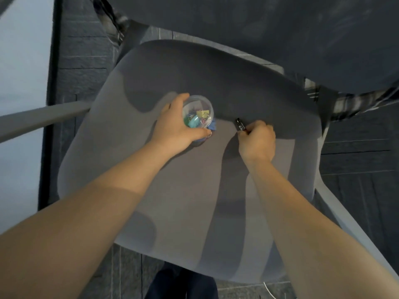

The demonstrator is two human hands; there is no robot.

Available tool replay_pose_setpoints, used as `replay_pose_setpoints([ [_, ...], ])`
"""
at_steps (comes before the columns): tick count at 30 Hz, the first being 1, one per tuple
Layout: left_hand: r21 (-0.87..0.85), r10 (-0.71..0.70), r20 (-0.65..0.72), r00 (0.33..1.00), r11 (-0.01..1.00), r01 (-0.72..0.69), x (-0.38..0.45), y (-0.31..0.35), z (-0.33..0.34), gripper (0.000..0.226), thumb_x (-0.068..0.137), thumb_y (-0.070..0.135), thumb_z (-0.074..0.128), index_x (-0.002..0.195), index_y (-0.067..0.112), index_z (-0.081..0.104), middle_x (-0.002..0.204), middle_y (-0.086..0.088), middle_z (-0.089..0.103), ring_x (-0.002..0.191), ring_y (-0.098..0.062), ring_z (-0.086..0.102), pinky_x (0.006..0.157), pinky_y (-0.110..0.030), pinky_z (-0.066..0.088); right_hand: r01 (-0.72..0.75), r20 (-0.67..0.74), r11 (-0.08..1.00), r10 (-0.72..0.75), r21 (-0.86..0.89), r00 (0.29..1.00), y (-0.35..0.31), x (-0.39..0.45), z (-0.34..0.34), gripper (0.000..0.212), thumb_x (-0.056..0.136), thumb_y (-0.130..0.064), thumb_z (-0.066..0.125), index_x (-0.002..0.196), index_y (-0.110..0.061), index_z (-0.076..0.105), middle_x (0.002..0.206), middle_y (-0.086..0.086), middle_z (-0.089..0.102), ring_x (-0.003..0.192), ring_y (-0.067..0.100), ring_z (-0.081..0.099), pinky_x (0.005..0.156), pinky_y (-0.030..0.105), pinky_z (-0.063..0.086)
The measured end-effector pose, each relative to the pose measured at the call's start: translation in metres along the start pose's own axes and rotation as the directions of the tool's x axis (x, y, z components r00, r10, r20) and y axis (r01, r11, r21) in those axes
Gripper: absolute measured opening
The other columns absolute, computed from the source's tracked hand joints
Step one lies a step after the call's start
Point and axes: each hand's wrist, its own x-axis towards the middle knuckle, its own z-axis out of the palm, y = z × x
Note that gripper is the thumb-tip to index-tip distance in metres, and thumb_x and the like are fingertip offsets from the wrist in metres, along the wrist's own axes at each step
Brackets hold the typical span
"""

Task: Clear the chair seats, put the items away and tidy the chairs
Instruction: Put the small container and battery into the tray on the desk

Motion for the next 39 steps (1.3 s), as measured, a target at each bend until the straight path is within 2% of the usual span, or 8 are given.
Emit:
replay_pose_setpoints([
  [3,0.002,0.005,0.002,1.0,1.0,-0.005,-0.016,0.015,-0.016,0.087,0.061,0.015,0.081,0.135,0.015,0.036,0.137,-0.01,0.044,0.123,-0.024,0.047,0.102,-0.03,0.037,-0.045,0.028,0.981,0.04,0.191,0.999,-0.01,-0.016,-0.024,0.019,0.089,-0.009,0.05,0.106,0.0,0.055,0.109,0.019,0.063,0.095,0.031,0.057,0.069,0.029,0.036],
  [8,-0.005,0.059,-0.01,0.998,0.998,-0.06,-0.049,0.073,-0.055,0.086,0.061,0.016,0.081,0.135,0.017,0.036,0.135,-0.01,0.043,0.122,-0.024,0.047,0.101,-0.033,0.038,0.037,0.001,0.927,-0.04,0.374,0.999,-0.047,-0.056,-0.104,0.022,0.09,-0.013,0.052,0.109,-0.004,0.057,0.103,0.013,0.065,0.102,0.029,0.058,0.079,0.029,0.04],
  [12,-0.037,0.181,0.015,0.983,0.983,-0.18,-0.08,0.144,-0.083,0.085,0.061,0.018,0.081,0.134,0.016,0.036,0.135,-0.009,0.044,0.124,-0.024,0.046,0.103,-0.032,0.037,0.166,-0.138,0.899,-0.119,0.406,0.983,-0.064,-0.09,-0.192,0.024,0.092,-0.013,0.048,0.114,-0.007,0.058,0.111,0.009,0.065,0.103,0.024,0.057,0.071,0.018,0.033],
  [18,-0.103,0.382,0.134,0.914,0.923,-0.371,-0.144,0.257,-0.088,0.093,0.051,0.03,0.078,0.133,0.017,0.036,0.136,-0.008,0.045,0.122,-0.022,0.047,0.099,-0.029,0.038,0.237,-0.358,0.885,-0.087,0.401,0.93,-0.035,-0.139,-0.323,0.02,0.091,-0.01,0.048,0.106,-0.006,0.059,0.09,-0.001,0.054,0.085,0.015,0.047,0.063,0.02,0.027],
  [22,-0.099,0.482,0.243,0.842,0.876,-0.473,-0.194,0.324,-0.065,0.095,0.048,0.034,0.074,0.133,0.018,0.036,0.136,-0.008,0.043,0.12,-0.021,0.047,0.098,-0.03,0.038,0.205,-0.441,0.885,0.001,0.418,0.897,0.013,-0.176,-0.395,0.02,0.091,-0.012,0.049,0.108,-0.006,0.058,0.078,-0.008,0.05,0.084,0.014,0.047,0.06,0.025,0.033],
  [27,-0.109,0.566,0.398,0.722,0.811,-0.575,-0.267,0.394,-0.011,0.104,0.041,0.043,0.075,0.134,0.021,0.035,0.136,-0.008,0.043,0.119,-0.023,0.048,0.104,-0.04,0.041,0.187,-0.563,0.873,0.116,0.451,0.818,0.097,-0.23,-0.468,0.021,0.091,-0.012,0.051,0.109,-0.005,0.06,0.09,0.002,0.055,0.082,0.016,0.048,0.054,0.022,0.032],
  [31,-0.135,0.628,0.494,0.601,0.738,-0.661,-0.333,0.44,0.058,0.083,0.066,0.024,0.078,0.135,0.021,0.033,0.136,-0.008,0.041,0.12,-0.025,0.046,0.1,-0.037,0.042,0.133,-0.628,0.867,0.234,0.48,0.742,0.186,-0.277,-0.521,0.023,0.092,-0.012,0.049,0.109,-0.003,0.061,0.1,0.013,0.065,0.085,0.02,0.053,0.07,0.026,0.038],
  [39,-0.179,0.667,0.613,0.424,0.639,-0.748,-0.481,0.494,0.202,0.083,0.066,0.022,0.078,0.136,0.019,0.033,0.137,-0.01,0.043,0.119,-0.026,0.046,0.094,-0.032,0.039,0.015,-0.671,0.823,0.452,0.567,0.588,0.363,-0.368,-0.605,0.021,0.091,-0.012,0.05,0.103,0.0,0.063,0.103,0.021,0.068,0.083,0.027,0.057,0.071,0.027,0.037],
])
